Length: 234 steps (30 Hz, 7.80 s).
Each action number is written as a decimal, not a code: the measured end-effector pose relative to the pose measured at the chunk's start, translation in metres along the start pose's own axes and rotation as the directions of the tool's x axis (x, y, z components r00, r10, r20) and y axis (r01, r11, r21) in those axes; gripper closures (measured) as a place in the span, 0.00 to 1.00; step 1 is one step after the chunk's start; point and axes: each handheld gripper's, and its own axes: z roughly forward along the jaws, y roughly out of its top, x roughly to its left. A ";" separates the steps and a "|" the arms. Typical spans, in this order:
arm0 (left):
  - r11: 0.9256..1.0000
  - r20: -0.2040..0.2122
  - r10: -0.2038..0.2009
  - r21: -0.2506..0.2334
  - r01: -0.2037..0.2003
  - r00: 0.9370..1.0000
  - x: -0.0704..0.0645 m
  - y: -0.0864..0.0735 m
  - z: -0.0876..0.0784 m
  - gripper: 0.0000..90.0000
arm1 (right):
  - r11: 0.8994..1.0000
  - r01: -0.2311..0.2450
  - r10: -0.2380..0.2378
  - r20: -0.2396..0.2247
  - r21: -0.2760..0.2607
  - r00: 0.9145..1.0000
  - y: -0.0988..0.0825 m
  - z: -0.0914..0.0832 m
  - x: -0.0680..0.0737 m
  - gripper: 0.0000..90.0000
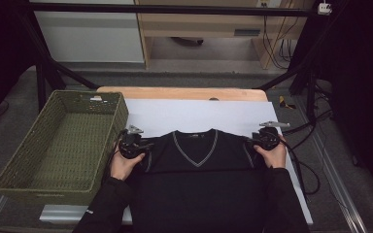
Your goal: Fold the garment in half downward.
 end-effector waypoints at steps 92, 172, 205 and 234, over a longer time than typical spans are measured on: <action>0.941 0.046 0.240 -0.258 -0.221 0.970 -0.089 -0.051 -0.167 0.94 | 0.949 0.057 -0.135 -0.235 -0.311 0.963 -0.042 -0.165 0.062 0.95; 0.993 0.093 0.044 0.106 -0.054 0.995 -0.104 -0.123 -0.122 0.82 | 0.988 0.044 -0.026 -0.122 0.148 0.992 -0.131 -0.152 0.081 0.71; 0.986 0.151 0.156 -0.089 -0.144 0.976 -0.089 -0.077 -0.113 0.18 | 0.993 0.039 -0.054 -0.133 -0.112 0.990 -0.093 -0.147 0.070 0.28; 0.978 0.088 0.156 -0.156 -0.141 0.984 -0.060 0.013 -0.044 0.00 | 0.988 0.058 -0.073 -0.101 -0.142 0.992 -0.021 -0.094 0.044 0.10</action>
